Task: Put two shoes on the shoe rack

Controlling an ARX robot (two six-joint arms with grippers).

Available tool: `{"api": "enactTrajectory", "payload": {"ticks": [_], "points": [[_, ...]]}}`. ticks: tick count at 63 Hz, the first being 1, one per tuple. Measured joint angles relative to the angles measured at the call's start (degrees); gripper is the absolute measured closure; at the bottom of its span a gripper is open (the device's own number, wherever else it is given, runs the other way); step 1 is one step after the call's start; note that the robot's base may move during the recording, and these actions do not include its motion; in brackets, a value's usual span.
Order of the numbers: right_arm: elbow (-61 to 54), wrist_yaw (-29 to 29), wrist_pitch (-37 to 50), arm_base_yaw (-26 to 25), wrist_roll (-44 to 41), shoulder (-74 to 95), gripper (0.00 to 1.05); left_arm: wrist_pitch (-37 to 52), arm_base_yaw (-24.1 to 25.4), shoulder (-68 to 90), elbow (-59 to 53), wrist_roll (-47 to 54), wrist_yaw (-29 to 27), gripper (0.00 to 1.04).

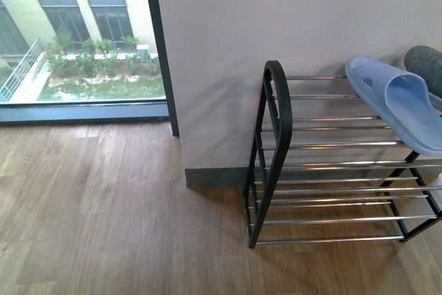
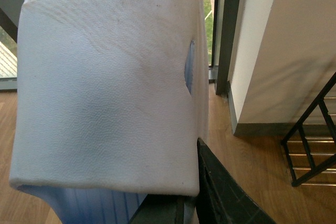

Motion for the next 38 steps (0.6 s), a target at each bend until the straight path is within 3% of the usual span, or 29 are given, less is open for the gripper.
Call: {"api": "enactTrajectory", "payload": {"ticks": [38], "points": [[-0.02, 0.02, -0.35, 0.09, 0.00, -0.70, 1.03, 0.00, -0.02, 0.00, 0.00, 0.00, 0.07, 1.03]]}}
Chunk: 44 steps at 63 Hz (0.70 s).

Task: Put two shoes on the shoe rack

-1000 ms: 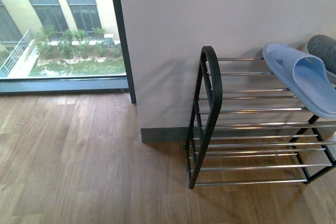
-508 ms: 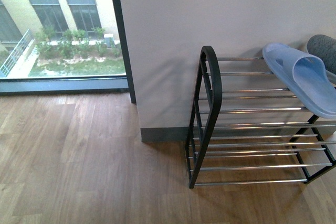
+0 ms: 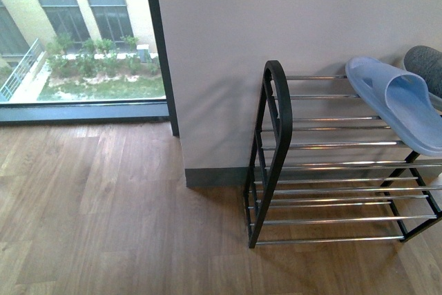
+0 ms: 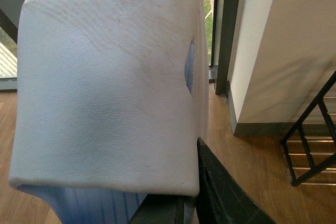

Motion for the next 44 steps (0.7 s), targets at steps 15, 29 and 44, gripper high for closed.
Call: {"api": "enactTrajectory", "payload": {"ticks": [15, 29, 44], "points": [[0.02, 0.00, 0.00, 0.00, -0.02, 0.00, 0.88, 0.00, 0.00, 0.00, 0.00, 0.00, 0.00, 1.03], [0.00, -0.24, 0.00, 0.00, -0.02, -0.04, 0.39, -0.02, 0.00, 0.00, 0.00, 0.00, -0.15, 1.03], [0.00, -0.22, -0.02, 0.00, -0.02, -0.04, 0.10, 0.00, 0.02, -0.07, 0.00, 0.00, -0.17, 1.03]]}}
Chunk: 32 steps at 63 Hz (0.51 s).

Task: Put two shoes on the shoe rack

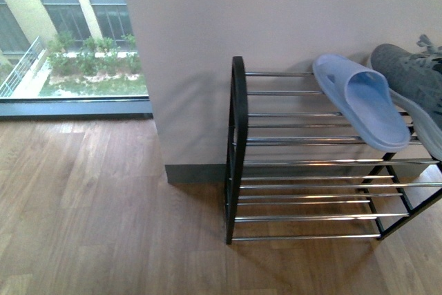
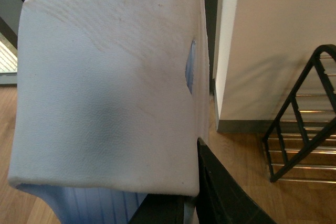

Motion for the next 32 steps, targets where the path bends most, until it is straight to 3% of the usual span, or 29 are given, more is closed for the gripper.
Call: {"api": "enactTrajectory", "payload": {"ticks": [32], "points": [[0.02, 0.61, -0.15, 0.09, 0.02, -0.07, 0.09, 0.00, 0.02, 0.00, 0.00, 0.04, 0.66, 1.03]]}}
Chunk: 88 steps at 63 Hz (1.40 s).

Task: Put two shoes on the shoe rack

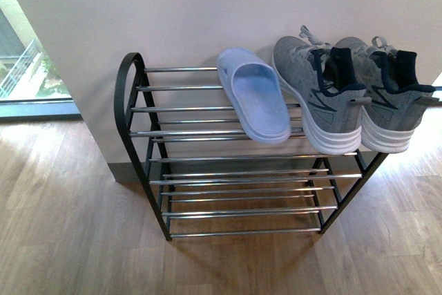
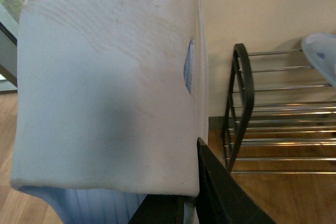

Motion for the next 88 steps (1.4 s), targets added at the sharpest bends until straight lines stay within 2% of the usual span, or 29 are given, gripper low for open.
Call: {"api": "enactTrajectory", "payload": {"ticks": [21, 27, 41, 52, 71, 88], "points": [[-0.02, -0.22, 0.00, 0.00, 0.00, 0.02, 0.09, 0.00, 0.07, 0.04, 0.00, -0.04, -0.46, 1.03], [-0.02, -0.22, 0.00, 0.00, 0.00, 0.02, 0.09, 2.84, -0.94, 2.64, 0.15, -5.86, -1.42, 1.03], [0.00, -0.22, 0.00, 0.00, 0.00, 0.02, 0.09, 15.65, -6.05, 26.08, 6.93, -20.61, -0.74, 1.03], [0.00, -0.22, 0.00, 0.00, 0.00, 0.02, 0.09, 21.62, -10.19, 46.90, 16.31, -26.21, 1.64, 1.03], [0.00, -0.22, 0.00, 0.00, 0.00, 0.02, 0.09, 20.85, -13.94, 75.43, 35.39, -30.27, 1.25, 1.03], [0.00, -0.22, 0.00, 0.00, 0.00, 0.02, 0.09, 17.22, -14.64, 92.37, 51.80, -25.90, -1.49, 1.03]]}}
